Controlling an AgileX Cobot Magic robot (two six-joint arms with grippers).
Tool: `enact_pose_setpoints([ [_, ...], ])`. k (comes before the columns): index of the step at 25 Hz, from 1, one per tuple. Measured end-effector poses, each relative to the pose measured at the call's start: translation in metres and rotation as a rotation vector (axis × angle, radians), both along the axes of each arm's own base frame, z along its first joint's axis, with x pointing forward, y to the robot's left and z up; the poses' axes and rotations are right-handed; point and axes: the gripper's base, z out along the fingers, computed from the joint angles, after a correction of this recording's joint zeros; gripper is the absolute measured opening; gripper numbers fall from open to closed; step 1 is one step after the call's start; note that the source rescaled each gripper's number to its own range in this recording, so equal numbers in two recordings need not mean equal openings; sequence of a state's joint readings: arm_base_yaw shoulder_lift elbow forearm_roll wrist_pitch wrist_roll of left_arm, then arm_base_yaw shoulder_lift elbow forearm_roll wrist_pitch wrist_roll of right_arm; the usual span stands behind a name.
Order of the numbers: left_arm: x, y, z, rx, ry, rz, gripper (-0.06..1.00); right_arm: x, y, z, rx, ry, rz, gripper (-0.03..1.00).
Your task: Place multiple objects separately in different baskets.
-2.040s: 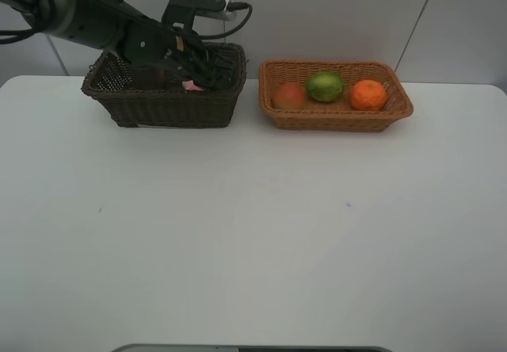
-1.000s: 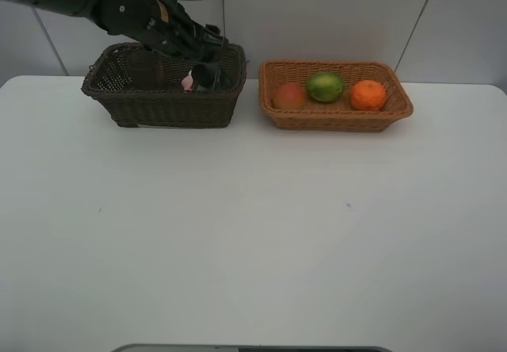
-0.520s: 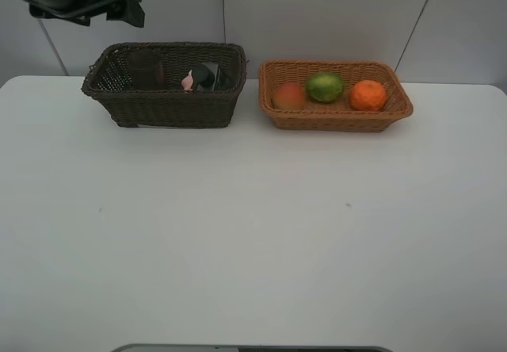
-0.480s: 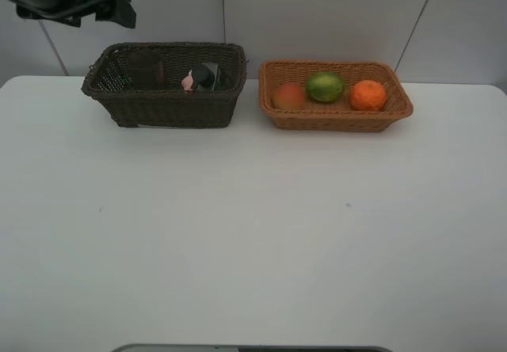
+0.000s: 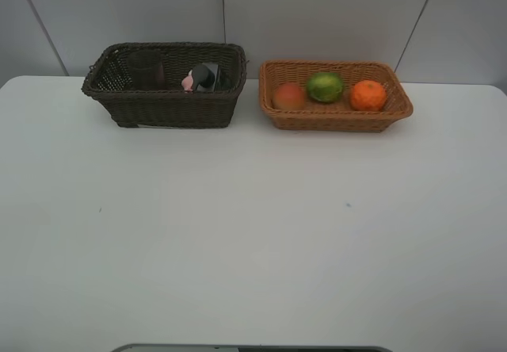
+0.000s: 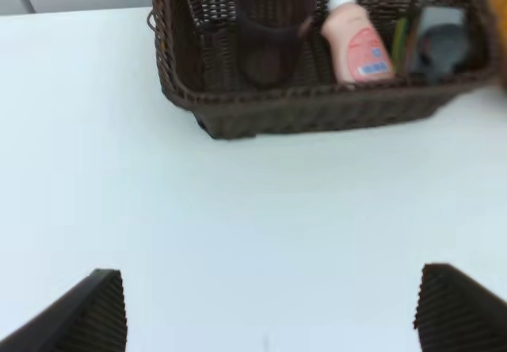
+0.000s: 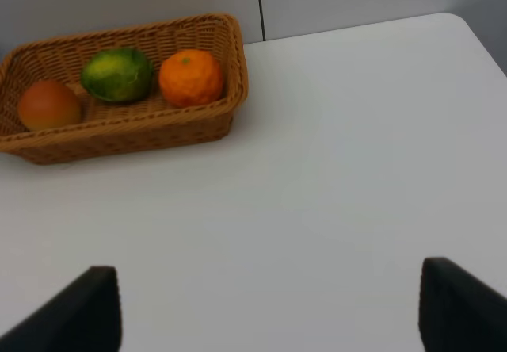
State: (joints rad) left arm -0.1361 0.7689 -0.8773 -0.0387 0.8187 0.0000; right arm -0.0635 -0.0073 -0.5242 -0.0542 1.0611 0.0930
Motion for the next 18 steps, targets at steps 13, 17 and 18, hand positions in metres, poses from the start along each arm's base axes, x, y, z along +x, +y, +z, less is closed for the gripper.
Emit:
enact_pose_setpoints([
  [13,-0.132,0.016,-0.024,-0.013,-0.02,-0.024,0.94,0.0,0.0,0.0,0.0,0.0,0.0,0.62],
  [17,-0.15,0.018,-0.042,-0.02,-0.079,-0.024,0.94,0.0,0.0,0.0,0.0,0.0,0.0,0.62],
  [18,-0.154,0.019,-0.047,-0.022,-0.094,-0.025,0.94,0.0,0.0,0.0,0.0,0.0,0.0,0.62],
])
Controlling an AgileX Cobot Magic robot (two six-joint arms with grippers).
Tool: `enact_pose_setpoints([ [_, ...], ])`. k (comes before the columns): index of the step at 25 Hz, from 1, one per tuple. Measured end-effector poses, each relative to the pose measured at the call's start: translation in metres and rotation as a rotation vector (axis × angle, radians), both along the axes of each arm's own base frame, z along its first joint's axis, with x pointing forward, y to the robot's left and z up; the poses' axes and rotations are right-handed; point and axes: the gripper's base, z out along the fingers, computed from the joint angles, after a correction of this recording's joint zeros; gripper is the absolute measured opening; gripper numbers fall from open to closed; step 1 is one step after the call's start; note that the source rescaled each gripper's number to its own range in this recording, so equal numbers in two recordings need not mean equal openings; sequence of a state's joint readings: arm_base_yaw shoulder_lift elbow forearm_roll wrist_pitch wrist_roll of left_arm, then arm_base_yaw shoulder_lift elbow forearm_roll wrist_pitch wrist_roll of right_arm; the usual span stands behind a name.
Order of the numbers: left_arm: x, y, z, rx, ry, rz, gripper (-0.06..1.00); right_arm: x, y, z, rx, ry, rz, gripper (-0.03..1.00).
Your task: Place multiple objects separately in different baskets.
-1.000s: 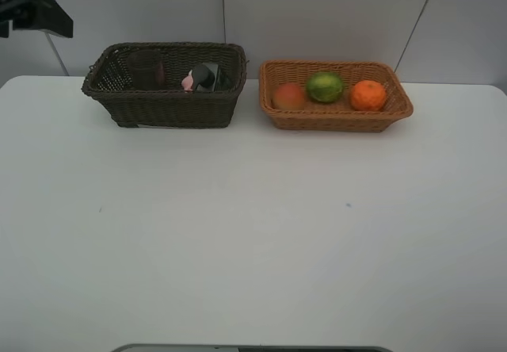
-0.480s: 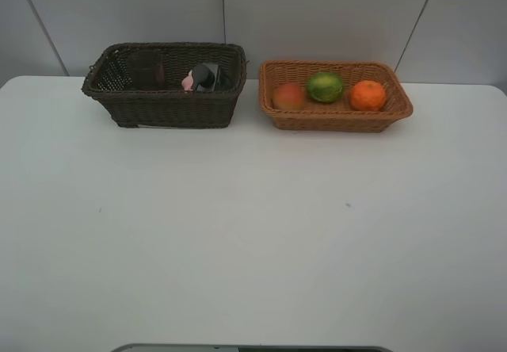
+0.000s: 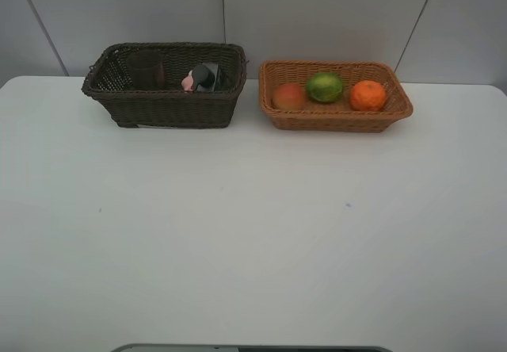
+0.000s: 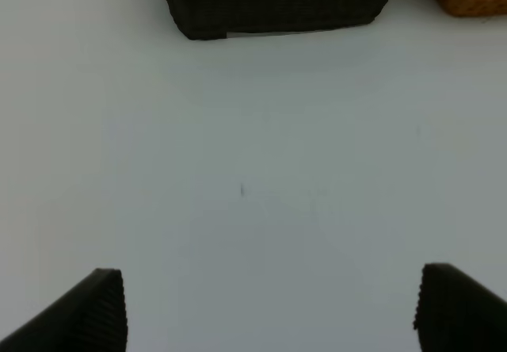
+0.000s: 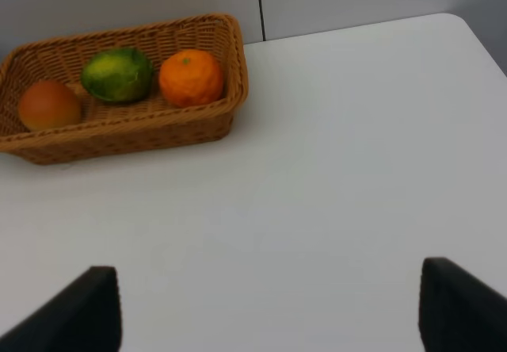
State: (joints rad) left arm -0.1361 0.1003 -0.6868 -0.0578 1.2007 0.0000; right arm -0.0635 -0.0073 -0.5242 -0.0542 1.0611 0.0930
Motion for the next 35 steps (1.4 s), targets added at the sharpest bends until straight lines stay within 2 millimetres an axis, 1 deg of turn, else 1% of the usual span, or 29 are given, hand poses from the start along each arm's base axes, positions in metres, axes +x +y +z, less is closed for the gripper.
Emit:
enact_pose_setpoints([
  [4,-0.007,0.001,-0.023,-0.002,-0.017,0.001,0.94,0.0,0.0,0.0,0.0,0.0,0.0,0.62],
  [6,-0.004,0.001,-0.034,0.003,0.015,0.001,0.94,0.0,0.0,0.0,0.0,0.0,0.0,0.62],
  [7,-0.003,0.001,-0.036,0.005,0.023,0.001,0.94,0.0,0.0,0.0,0.0,0.0,0.0,0.62],
  [12,0.003,0.0,-0.036,0.016,-0.034,-0.003,0.94,0.0,0.0,0.0,0.0,0.0,0.0,0.62],
  [15,0.009,0.0,-0.04,0.017,-0.056,0.0,0.94,0.0,0.0,0.0,0.0,0.0,0.0,0.62],
  [35,0.01,-0.001,-0.04,0.007,-0.066,-0.007,0.94,0.0,0.0,0.0,0.0,0.0,0.0,0.62],
])
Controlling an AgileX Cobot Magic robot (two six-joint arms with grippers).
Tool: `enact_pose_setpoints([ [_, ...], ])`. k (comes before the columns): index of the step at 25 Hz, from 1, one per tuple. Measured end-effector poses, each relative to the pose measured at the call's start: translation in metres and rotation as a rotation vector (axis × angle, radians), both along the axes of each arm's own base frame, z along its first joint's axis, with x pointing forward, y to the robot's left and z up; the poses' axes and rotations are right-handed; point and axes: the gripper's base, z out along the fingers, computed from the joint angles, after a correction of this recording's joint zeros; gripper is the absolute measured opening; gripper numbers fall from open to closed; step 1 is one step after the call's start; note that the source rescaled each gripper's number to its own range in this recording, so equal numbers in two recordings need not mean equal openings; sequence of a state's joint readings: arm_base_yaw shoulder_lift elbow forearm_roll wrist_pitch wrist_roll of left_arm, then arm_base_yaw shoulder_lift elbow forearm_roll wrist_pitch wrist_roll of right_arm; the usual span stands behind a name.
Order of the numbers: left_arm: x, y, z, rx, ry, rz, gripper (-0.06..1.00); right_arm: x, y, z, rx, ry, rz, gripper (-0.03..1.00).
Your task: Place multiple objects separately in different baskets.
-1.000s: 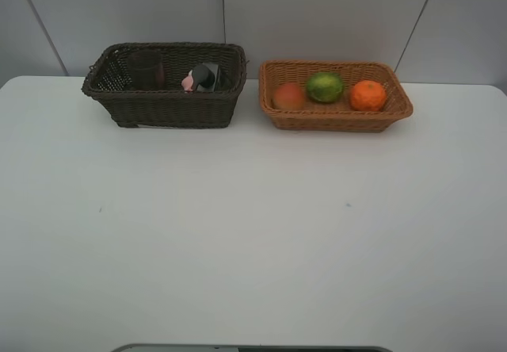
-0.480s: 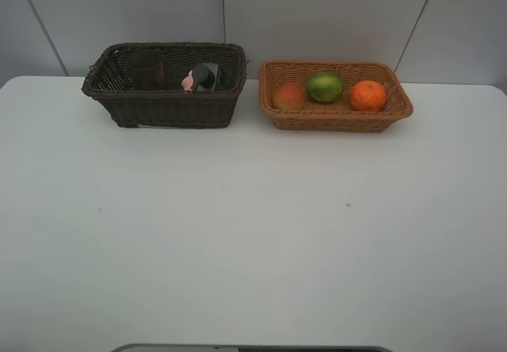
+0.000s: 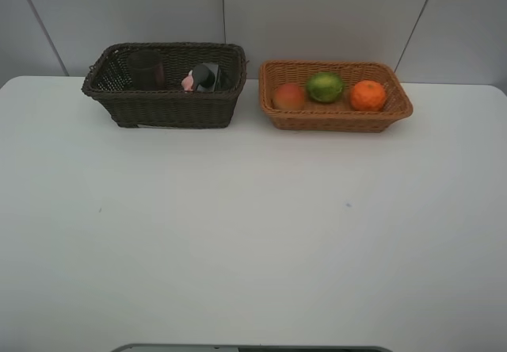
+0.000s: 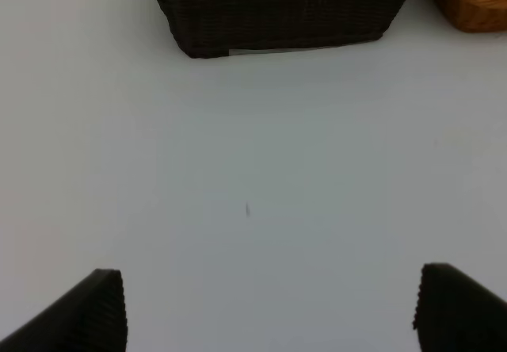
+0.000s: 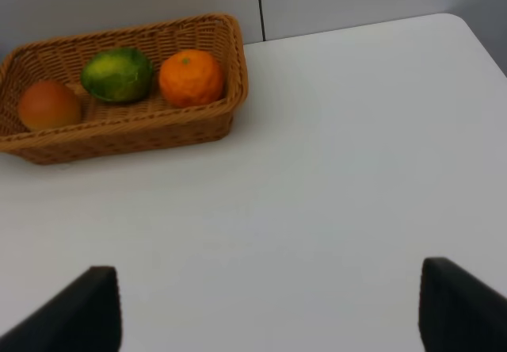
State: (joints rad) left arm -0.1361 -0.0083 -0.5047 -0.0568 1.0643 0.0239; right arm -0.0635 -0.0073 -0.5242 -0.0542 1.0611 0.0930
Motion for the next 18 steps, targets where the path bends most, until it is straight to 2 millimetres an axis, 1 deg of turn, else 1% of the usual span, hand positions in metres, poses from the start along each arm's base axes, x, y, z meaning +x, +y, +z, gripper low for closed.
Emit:
enact_pose_setpoints([
  [18,0.0,0.0,0.0,0.0,0.0,0.0,0.94,0.0,0.0,0.0,0.0,0.0,0.0,0.62],
])
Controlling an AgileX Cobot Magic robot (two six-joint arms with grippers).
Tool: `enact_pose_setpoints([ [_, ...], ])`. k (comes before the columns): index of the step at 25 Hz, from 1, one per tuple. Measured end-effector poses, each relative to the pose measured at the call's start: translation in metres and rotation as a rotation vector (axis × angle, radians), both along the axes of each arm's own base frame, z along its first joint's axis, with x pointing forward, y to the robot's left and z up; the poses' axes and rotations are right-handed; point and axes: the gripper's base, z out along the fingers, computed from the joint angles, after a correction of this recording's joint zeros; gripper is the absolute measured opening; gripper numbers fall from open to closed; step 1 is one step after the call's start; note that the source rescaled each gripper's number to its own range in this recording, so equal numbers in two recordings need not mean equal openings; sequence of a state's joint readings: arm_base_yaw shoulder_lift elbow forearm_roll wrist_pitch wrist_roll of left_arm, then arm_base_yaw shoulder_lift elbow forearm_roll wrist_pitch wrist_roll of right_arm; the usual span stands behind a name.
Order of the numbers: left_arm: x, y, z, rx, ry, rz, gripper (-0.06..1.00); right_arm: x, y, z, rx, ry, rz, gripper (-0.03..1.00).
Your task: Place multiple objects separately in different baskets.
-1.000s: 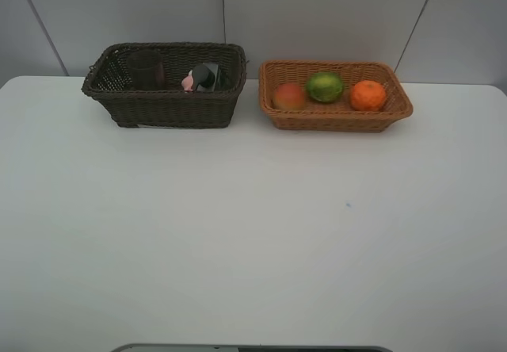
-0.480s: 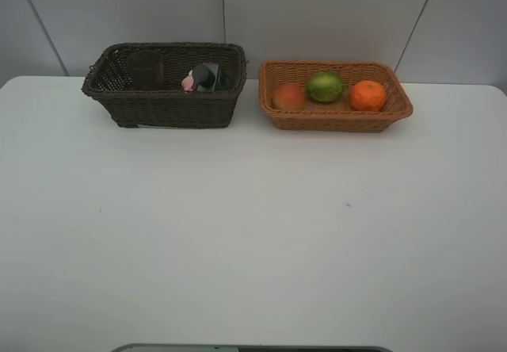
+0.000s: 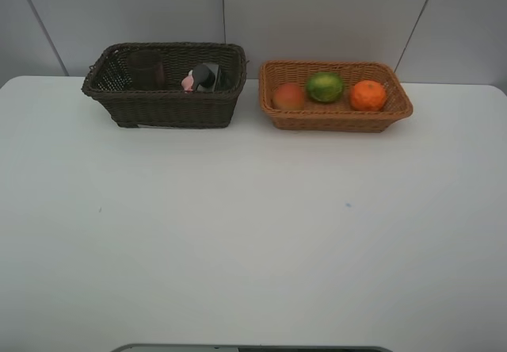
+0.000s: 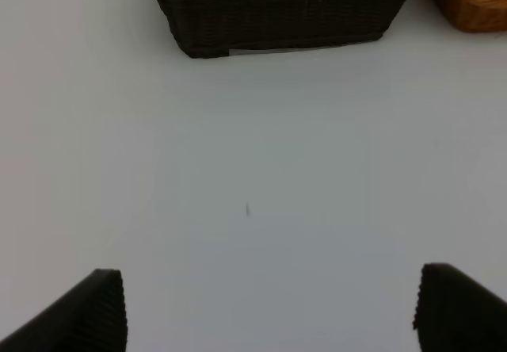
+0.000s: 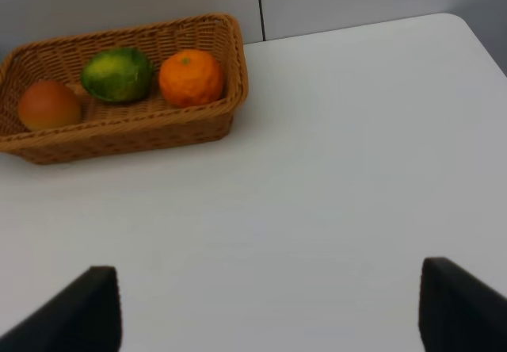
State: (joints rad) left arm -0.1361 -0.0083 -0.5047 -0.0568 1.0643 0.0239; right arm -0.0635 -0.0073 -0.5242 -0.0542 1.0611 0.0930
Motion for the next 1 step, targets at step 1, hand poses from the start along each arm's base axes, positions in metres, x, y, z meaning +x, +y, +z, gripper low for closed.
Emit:
enact_pose_setpoints([
  [1,0.0,0.0,0.0,0.0,0.0,0.0,0.94,0.0,0.0,0.0,0.0,0.0,0.0,0.62],
])
